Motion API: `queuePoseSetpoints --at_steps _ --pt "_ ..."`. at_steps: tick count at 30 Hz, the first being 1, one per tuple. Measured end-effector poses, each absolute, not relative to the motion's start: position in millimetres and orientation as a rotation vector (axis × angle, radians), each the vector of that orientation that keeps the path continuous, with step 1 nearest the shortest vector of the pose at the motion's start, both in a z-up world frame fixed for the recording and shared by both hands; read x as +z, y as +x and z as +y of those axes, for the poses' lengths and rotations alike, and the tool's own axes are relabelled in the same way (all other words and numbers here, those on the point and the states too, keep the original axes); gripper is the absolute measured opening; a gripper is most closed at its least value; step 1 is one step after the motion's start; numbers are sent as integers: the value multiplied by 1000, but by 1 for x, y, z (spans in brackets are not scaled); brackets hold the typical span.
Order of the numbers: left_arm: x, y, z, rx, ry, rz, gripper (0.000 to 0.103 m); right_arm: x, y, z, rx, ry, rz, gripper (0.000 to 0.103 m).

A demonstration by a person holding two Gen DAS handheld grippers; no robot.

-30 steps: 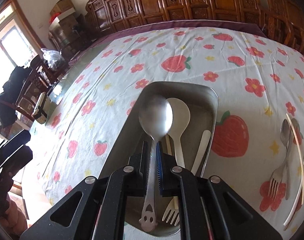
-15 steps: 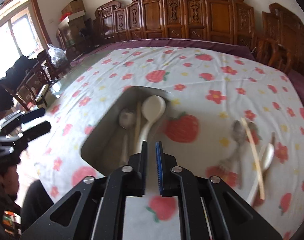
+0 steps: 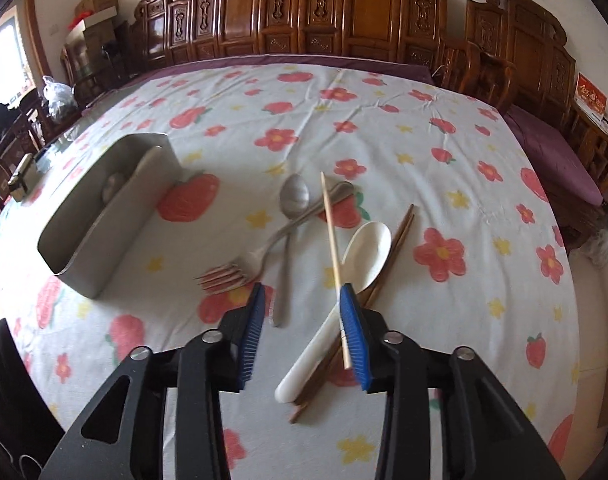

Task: Organize utensils
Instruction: 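Return the right tool to the pile and grasp another bamboo chopstick, then grasp the steel fork by its handle with the left tool while the right tool holds the chopstick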

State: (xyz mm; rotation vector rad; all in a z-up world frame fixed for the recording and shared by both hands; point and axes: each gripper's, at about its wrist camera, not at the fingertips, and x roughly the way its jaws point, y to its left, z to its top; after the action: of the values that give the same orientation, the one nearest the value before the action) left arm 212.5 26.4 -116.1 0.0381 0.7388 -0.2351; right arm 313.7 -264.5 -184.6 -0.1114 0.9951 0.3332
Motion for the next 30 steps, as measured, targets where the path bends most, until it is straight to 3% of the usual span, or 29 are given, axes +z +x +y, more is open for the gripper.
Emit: queuePoseSetpoints --at_steps 7,19,22,30 --pt "-121 219 -10 -261 63 729 87 -210 351 -257 321 -161 1050 17" --pt "-133 232 -53 -322 101 767 87 -225 373 -245 323 -251 1104 16" --pt "-136 233 -58 -334 103 775 87 -225 373 -245 318 -249 1105 6" --pt "-146 239 -72 -352 119 804 87 -211 351 -260 288 -159 1066 6"
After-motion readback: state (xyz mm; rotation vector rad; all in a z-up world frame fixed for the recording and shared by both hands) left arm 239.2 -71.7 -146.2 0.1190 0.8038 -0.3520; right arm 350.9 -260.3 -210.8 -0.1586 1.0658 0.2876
